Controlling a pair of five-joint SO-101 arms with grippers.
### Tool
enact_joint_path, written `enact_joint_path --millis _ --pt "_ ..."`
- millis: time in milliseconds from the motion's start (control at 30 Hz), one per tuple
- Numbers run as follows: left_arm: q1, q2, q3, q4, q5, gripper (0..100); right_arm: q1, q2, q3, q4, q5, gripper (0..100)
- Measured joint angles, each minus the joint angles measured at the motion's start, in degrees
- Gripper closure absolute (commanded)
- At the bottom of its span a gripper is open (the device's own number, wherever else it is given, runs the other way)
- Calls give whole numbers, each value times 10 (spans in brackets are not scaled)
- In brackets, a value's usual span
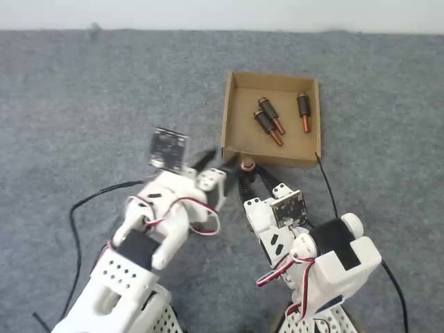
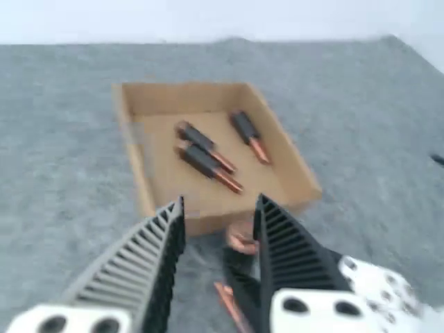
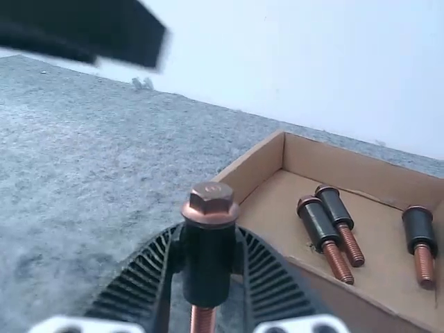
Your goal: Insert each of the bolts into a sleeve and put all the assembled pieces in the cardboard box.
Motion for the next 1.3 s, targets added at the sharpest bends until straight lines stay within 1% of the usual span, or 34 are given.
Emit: enact_joint_path --millis 200,467,667,733,833,967,1167,1300 --pt "-125 -15 0 18 24 848 2 0 0 0 0 992" --pt "-236 -19 63 19 25 849 2 0 0 0 0 992" --pt "-304 -22 118 19 25 851 2 0 0 0 0 992" --pt "-317 -22 139 19 20 885 2 0 0 0 0 992" --pt "-330 -22 164 19 -2 988 2 0 0 0 0 992" --pt "-332 -22 181 19 -46 989 2 0 1 0 0 992" --pt "-332 -22 182 19 -52 989 4 0 1 0 0 992" --pt "-332 -22 182 19 -52 989 37 0 1 0 0 992"
